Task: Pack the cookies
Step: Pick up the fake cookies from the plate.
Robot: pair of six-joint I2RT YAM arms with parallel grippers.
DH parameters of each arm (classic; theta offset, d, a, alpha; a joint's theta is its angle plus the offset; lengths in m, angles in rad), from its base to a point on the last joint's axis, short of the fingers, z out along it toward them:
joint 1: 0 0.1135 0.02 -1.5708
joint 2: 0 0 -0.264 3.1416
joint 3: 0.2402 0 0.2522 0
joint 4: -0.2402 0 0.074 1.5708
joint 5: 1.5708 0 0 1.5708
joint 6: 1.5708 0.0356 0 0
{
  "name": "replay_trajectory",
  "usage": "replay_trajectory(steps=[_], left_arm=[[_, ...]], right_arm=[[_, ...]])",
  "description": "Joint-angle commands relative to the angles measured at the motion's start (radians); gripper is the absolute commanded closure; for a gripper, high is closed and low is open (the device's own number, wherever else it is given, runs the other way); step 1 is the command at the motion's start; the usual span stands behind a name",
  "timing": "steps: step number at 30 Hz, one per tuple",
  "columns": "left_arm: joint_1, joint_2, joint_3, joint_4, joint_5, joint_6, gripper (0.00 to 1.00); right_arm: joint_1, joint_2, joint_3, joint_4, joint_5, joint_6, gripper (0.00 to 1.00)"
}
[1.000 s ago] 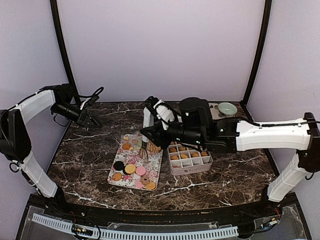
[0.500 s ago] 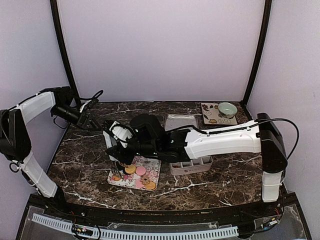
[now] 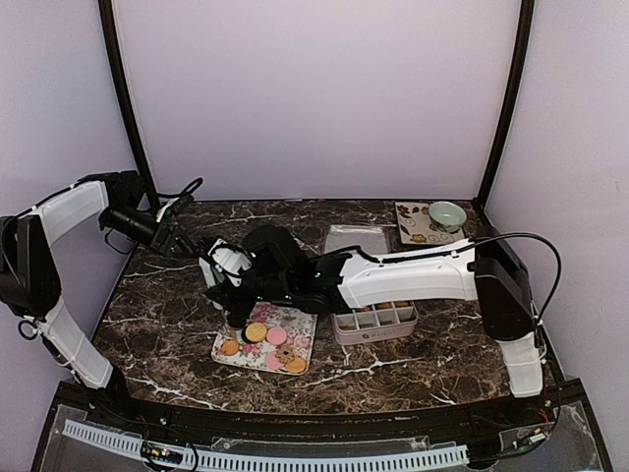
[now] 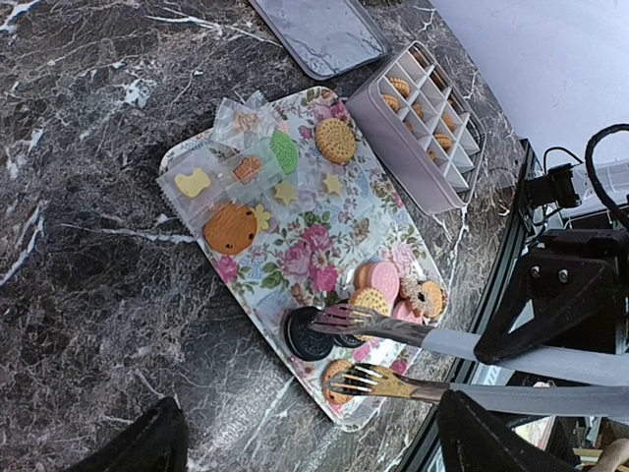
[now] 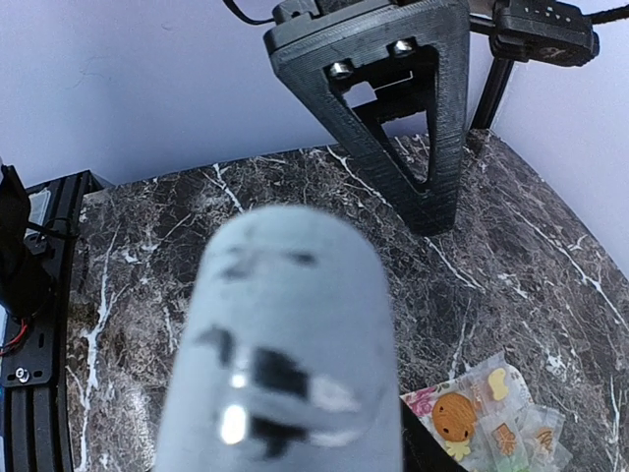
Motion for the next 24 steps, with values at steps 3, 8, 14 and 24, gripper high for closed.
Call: replay_trajectory(steps=[3, 8, 14, 24], left_arm=[[0.008, -0.044, -0.013, -0.013, 0.009, 0.017, 0.1], [0.008, -0.042, -0.007, -0.014, 0.007, 0.017, 0.1], [0.009, -0.037, 0.005, -0.018, 0.011, 0.015, 0.1], [0.008, -0.03, 0.019, -0.024, 0.016, 0.011, 0.1]], right_arm=[[-0.021, 0.03, 0.054, 0.022, -0.012, -0.001, 0.54], [-0.031, 0.054, 0.077, 0.007, -0.029, 0.001, 0.54], [-0.033, 0.041, 0.085, 0.002, -0.034, 0.001, 0.55], [-0.055, -0.05, 0.093, 0.022, -0.043, -0.006, 0.54]])
